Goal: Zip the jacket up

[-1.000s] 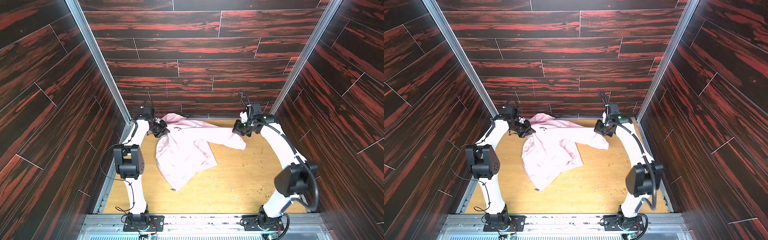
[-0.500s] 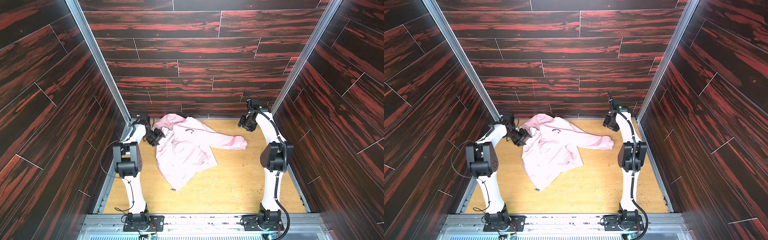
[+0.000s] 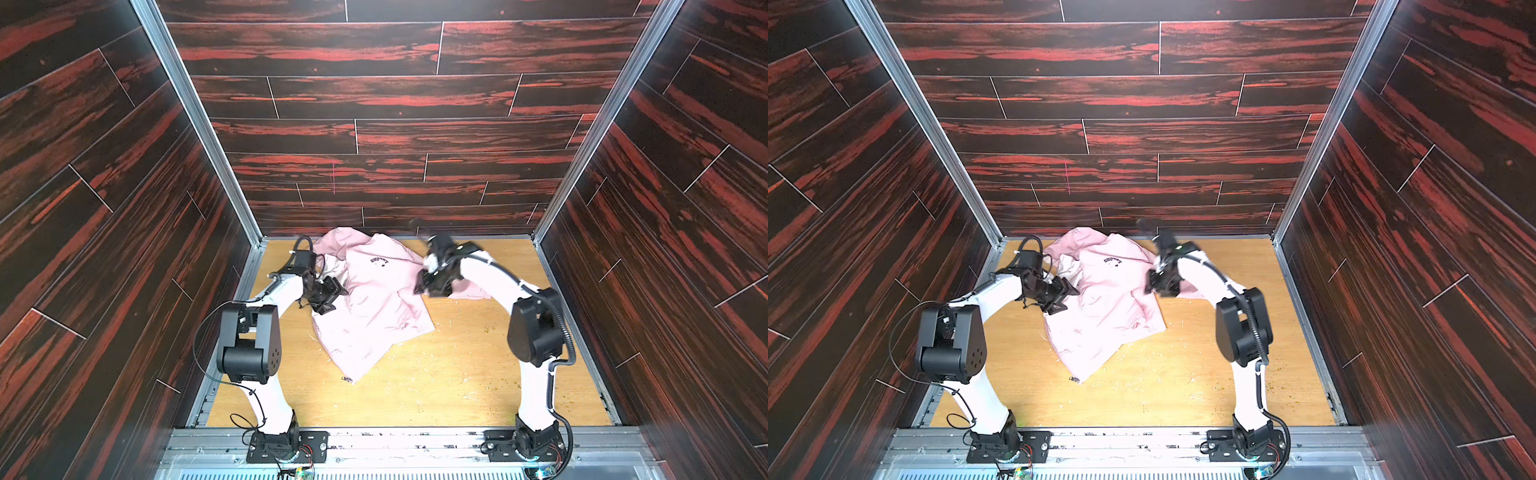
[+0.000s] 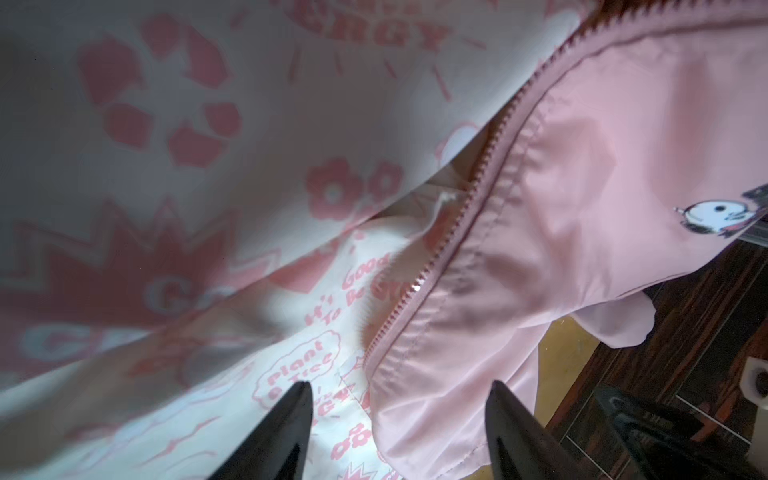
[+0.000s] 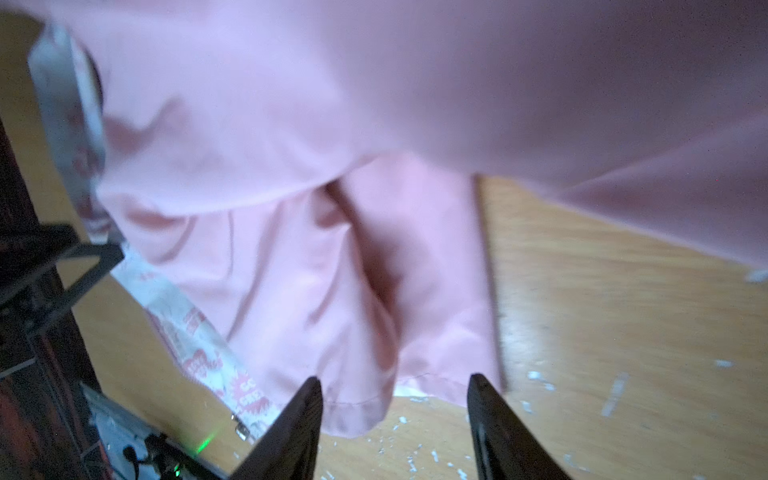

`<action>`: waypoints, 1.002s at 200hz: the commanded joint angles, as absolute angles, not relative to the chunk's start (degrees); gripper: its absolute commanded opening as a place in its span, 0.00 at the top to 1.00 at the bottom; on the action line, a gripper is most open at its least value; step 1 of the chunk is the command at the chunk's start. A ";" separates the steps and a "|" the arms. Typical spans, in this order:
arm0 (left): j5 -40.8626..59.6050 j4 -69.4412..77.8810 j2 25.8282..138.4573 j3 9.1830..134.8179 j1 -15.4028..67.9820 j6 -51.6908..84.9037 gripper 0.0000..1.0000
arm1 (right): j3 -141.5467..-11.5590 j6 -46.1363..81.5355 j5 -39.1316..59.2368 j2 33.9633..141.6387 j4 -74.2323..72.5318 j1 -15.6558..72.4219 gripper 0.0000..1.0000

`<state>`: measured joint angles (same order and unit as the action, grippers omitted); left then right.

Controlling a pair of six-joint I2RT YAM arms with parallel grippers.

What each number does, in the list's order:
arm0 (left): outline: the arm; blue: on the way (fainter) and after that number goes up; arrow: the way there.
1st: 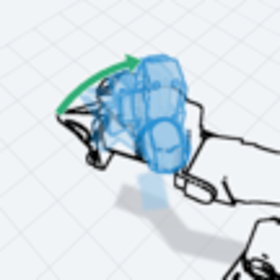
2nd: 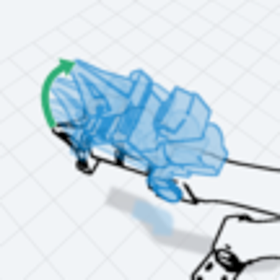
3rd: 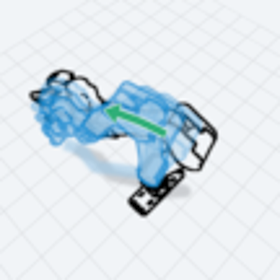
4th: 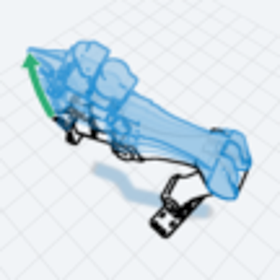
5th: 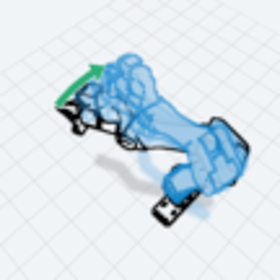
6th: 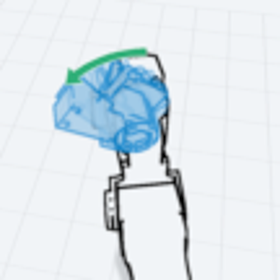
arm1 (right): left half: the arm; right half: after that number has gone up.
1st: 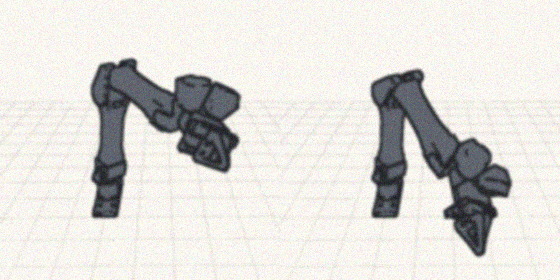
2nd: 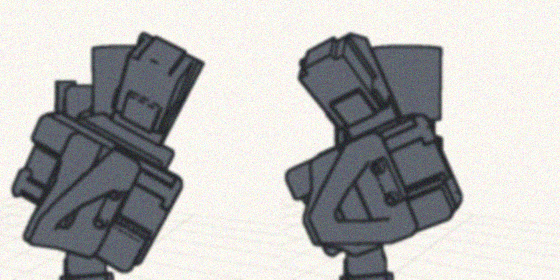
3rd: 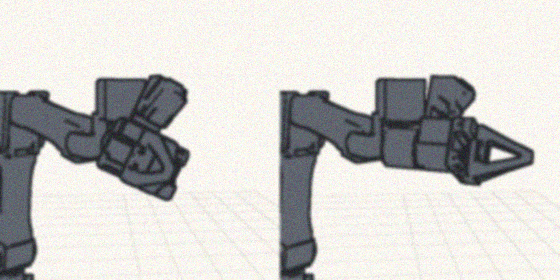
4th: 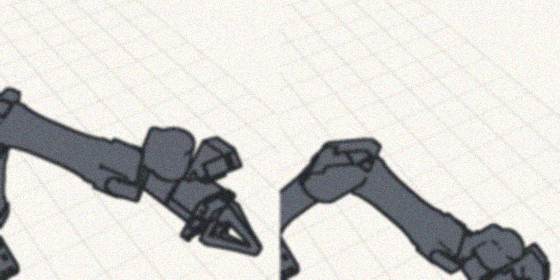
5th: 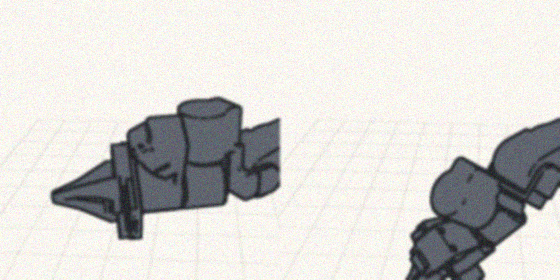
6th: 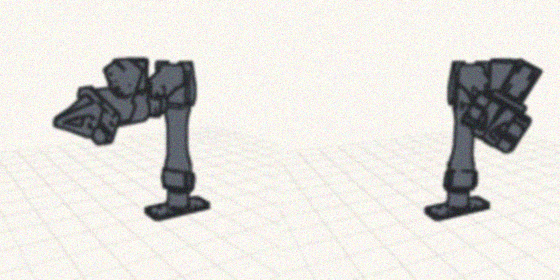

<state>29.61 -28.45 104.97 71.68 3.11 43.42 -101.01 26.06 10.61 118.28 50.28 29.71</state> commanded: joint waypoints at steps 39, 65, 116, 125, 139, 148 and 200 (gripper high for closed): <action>29.80 -20.26 109.01 70.32 4.03 44.32 0.31 | -101.59 27.16 14.60 121.54 49.23 32.51 0.49; 29.77 -19.82 110.38 70.99 4.56 43.65 0.31 | -101.28 26.43 13.91 123.08 49.79 32.49 0.52; 29.55 -19.97 113.20 72.95 5.31 42.11 0.32 | -100.47 25.83 14.70 125.56 49.51 33.00 0.51; 29.76 -19.93 113.46 73.23 5.38 41.98 0.33 | -100.23 25.97 15.46 125.84 49.06 33.15 0.53; 30.05 -19.71 113.77 73.56 5.65 41.76 0.35 | -99.66 26.47 16.78 125.90 48.20 33.39 0.68; 30.40 -19.69 113.83 73.73 5.77 41.68 0.39 | -99.59 26.87 16.81 125.86 48.08 33.46 0.81; 32.44 -20.00 110.88 75.07 6.13 41.90 0.75 | -101.36 28.86 17.36 121.36 49.28 32.38 1.00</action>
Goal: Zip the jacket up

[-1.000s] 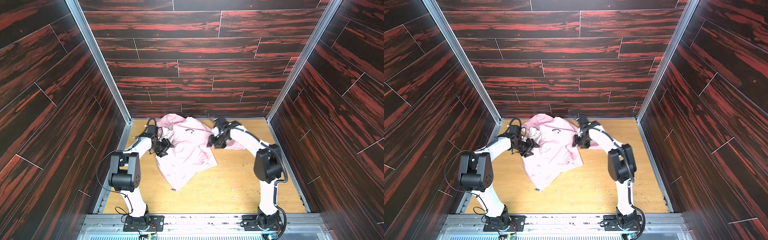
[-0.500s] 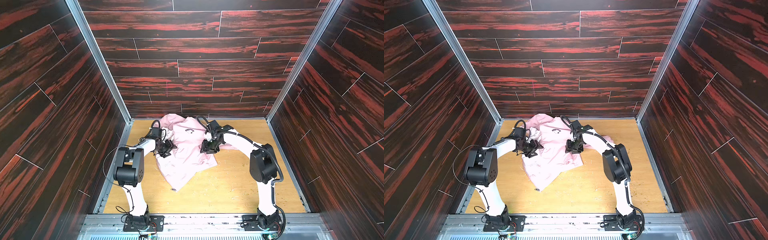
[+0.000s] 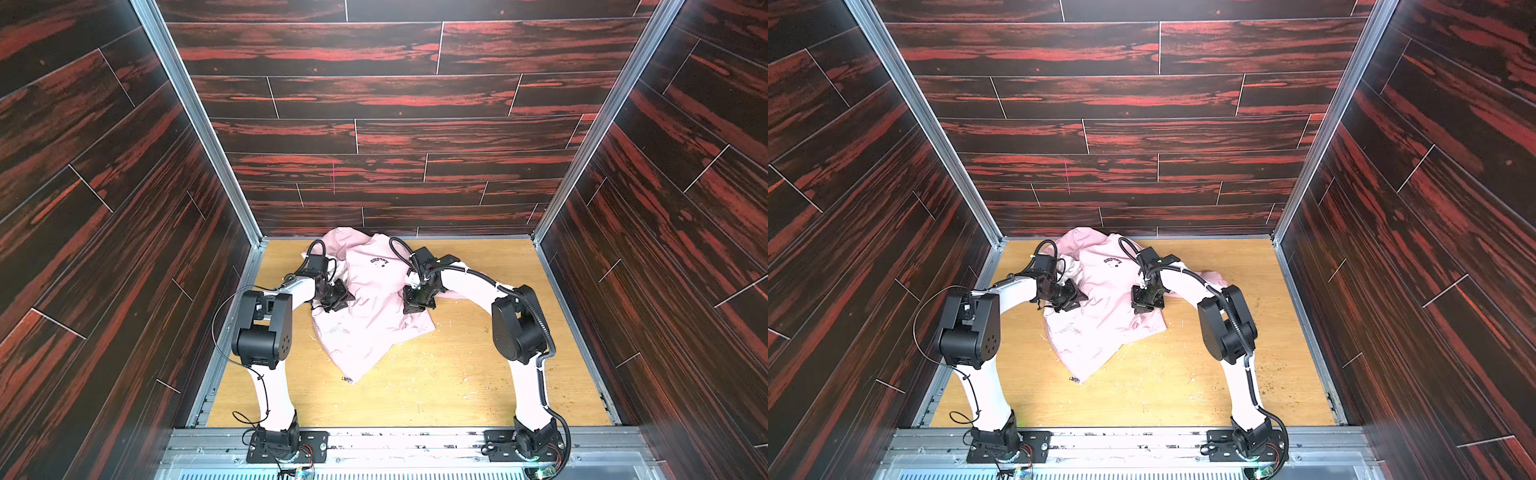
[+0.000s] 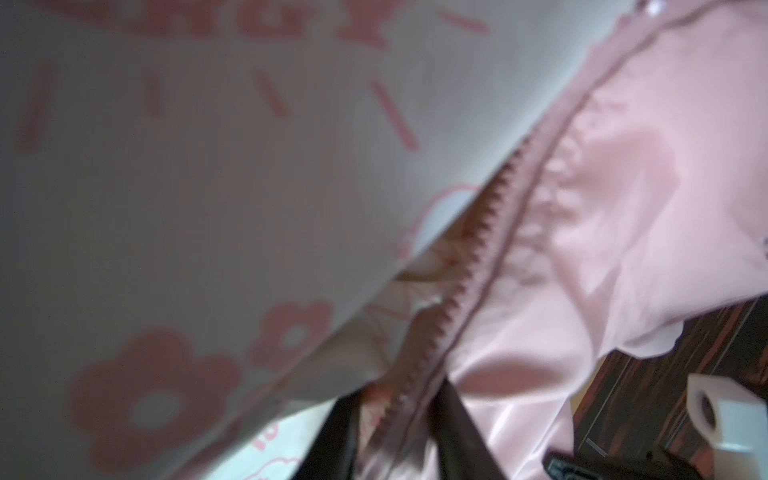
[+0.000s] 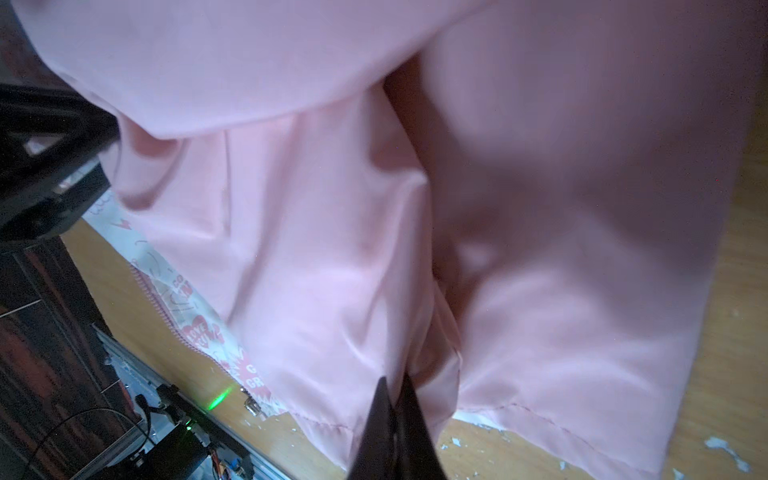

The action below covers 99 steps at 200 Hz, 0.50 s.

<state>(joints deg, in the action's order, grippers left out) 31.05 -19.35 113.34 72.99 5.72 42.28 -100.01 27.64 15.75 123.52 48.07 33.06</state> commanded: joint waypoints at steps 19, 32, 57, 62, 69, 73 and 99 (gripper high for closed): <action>33.04 -21.97 110.03 77.06 6.38 41.25 0.79 | -99.38 30.45 20.39 118.30 47.49 29.98 1.00; 34.04 -22.94 109.86 78.60 6.67 41.23 0.79 | -97.16 31.96 23.63 116.56 45.75 27.48 1.00; 35.28 -24.88 110.21 82.15 8.01 40.99 0.61 | -91.31 34.18 29.16 114.96 41.16 21.78 1.00; 35.34 -25.27 110.42 82.95 8.34 40.92 0.56 | -90.66 34.42 29.82 115.07 40.53 20.65 1.00; 35.29 -25.82 110.71 83.94 8.94 40.73 0.48 | -89.27 34.71 30.90 115.30 39.46 18.87 1.00; 35.20 -26.06 110.90 84.38 9.19 40.70 0.46 | -88.83 34.86 31.24 115.48 39.02 18.22 1.00; 34.56 -26.28 112.58 86.65 10.83 41.29 0.37 | -86.65 37.44 36.49 118.02 34.02 12.86 1.00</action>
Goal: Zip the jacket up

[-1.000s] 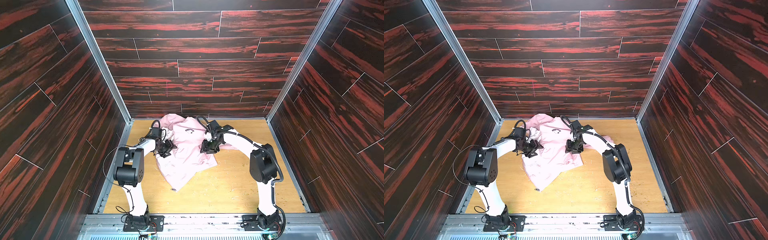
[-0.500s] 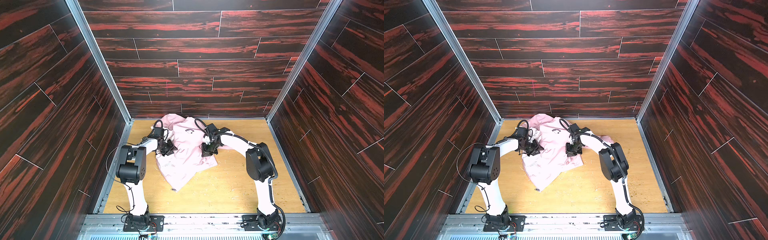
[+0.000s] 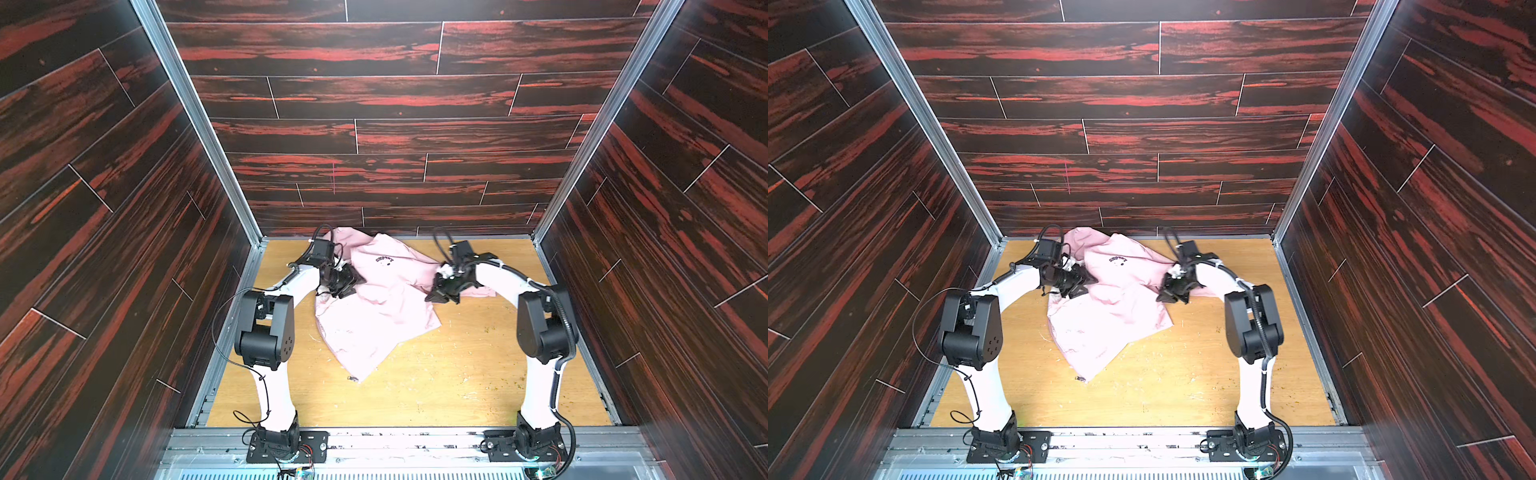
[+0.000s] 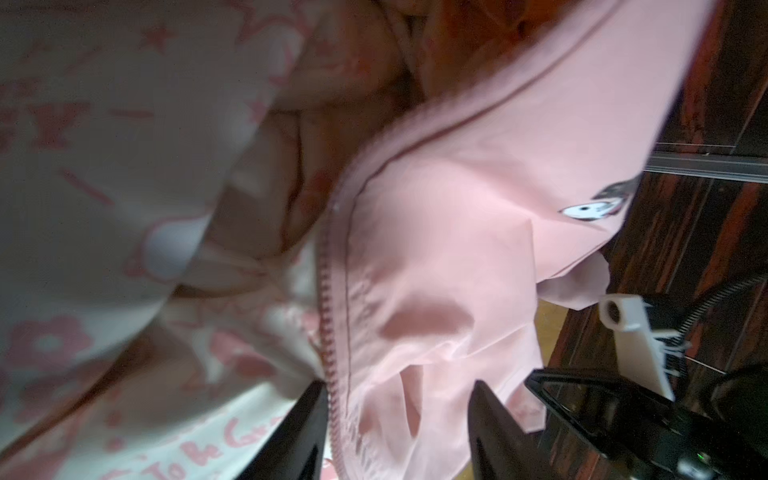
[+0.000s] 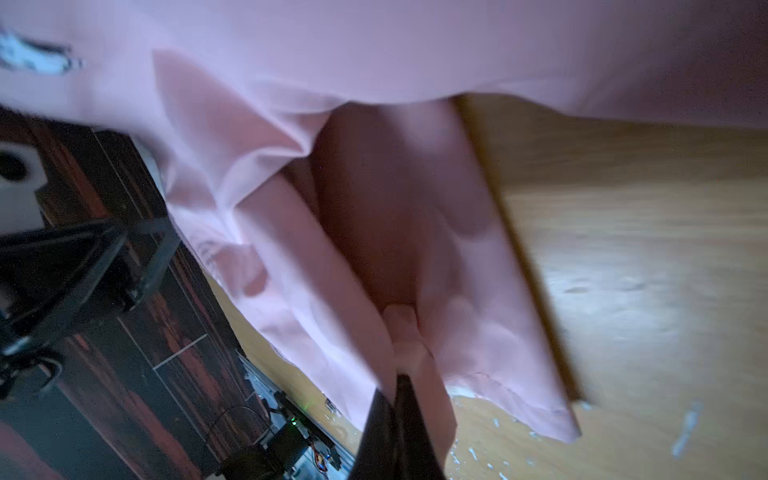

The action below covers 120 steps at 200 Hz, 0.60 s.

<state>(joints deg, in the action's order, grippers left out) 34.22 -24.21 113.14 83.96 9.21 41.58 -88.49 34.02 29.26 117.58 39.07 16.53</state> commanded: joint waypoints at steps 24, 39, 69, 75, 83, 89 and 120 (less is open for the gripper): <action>34.39 -25.63 113.94 87.11 12.26 42.15 0.37 | -86.83 41.62 41.33 120.71 28.72 9.28 1.00; 34.37 -25.49 114.46 87.17 13.47 42.52 0.37 | -90.39 41.66 41.07 122.68 29.62 8.48 1.00; 34.12 -24.74 114.53 85.54 16.01 44.20 0.37 | -96.80 38.35 35.35 123.56 36.63 8.44 0.76; 34.13 -23.80 114.29 84.71 16.42 44.91 0.37 | -96.96 37.71 33.72 122.98 37.79 8.45 0.68; 34.08 -22.41 114.07 83.31 16.84 46.26 0.37 | -96.54 37.09 31.26 121.90 38.87 8.43 0.59; 34.02 -21.28 113.78 82.33 17.13 47.29 0.37 | -95.71 36.64 29.45 120.69 39.48 8.44 0.53; 33.34 -17.39 113.55 79.45 18.06 50.07 0.37 | -86.30 37.07 22.95 112.34 38.14 8.46 0.44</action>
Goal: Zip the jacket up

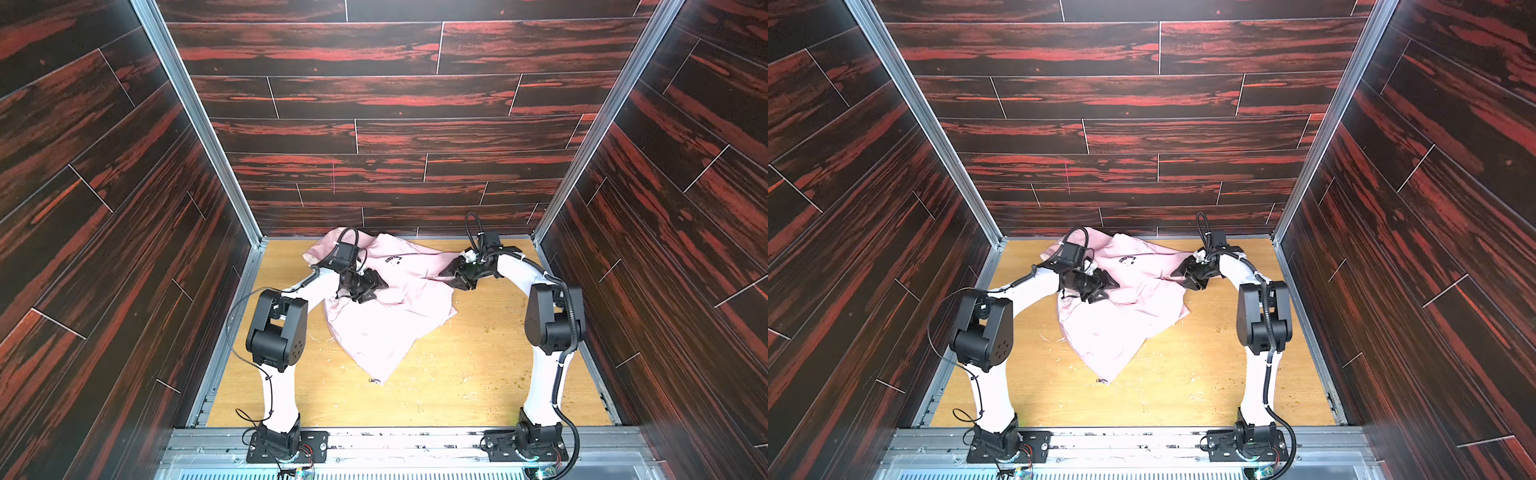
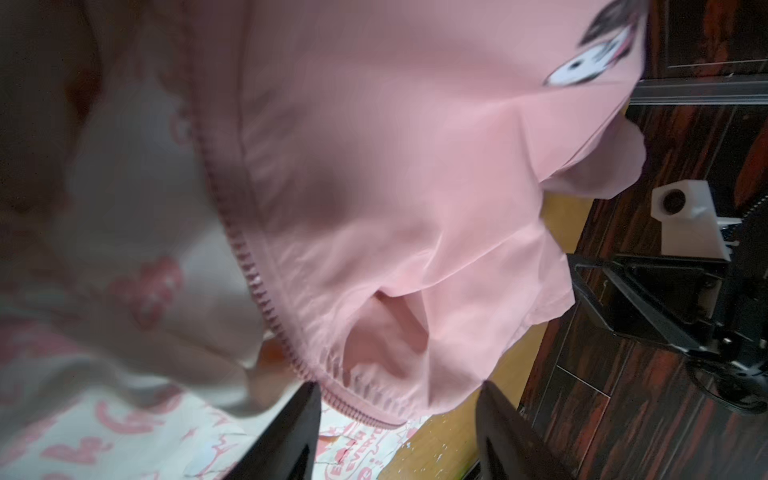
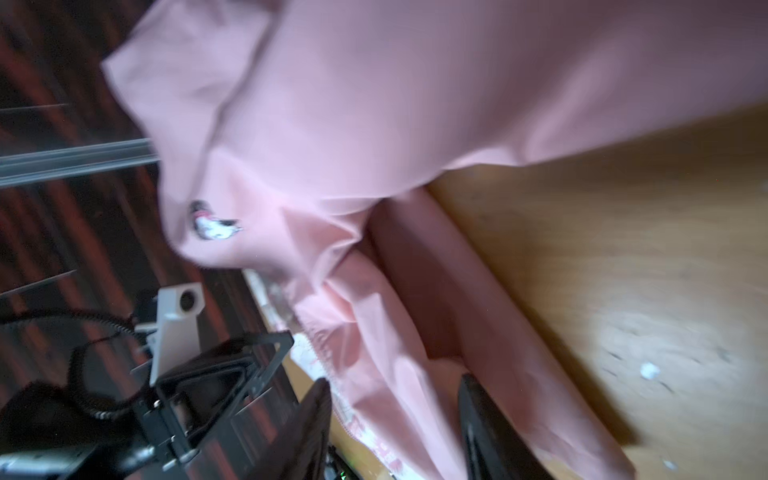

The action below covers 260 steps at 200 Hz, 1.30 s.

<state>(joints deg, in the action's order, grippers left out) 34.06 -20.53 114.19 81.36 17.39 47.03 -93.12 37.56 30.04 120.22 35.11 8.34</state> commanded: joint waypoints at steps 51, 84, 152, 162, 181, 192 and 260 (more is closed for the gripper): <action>34.45 -16.79 116.82 81.75 18.59 50.30 0.43 | -68.10 40.61 22.99 99.55 29.89 10.92 0.43; 34.58 -16.65 118.68 82.81 18.72 50.10 0.50 | -62.41 43.79 25.44 99.97 23.97 14.31 0.44; 34.26 -17.06 119.08 83.99 18.69 49.61 0.73 | -66.54 46.80 26.92 106.77 19.10 16.91 0.70; 34.10 -17.21 118.86 84.63 18.68 49.60 0.77 | -67.46 46.76 27.77 106.54 19.63 17.37 0.77; 33.25 -19.20 118.40 87.18 18.63 48.60 0.85 | -68.37 47.16 30.15 105.35 20.85 18.16 0.87; 32.51 -21.23 118.26 89.16 18.58 47.57 0.90 | -68.47 47.67 32.53 104.33 21.39 18.62 0.93; 30.74 -27.74 116.63 93.26 18.02 45.81 0.76 | -66.61 45.38 25.55 98.45 30.33 18.95 0.72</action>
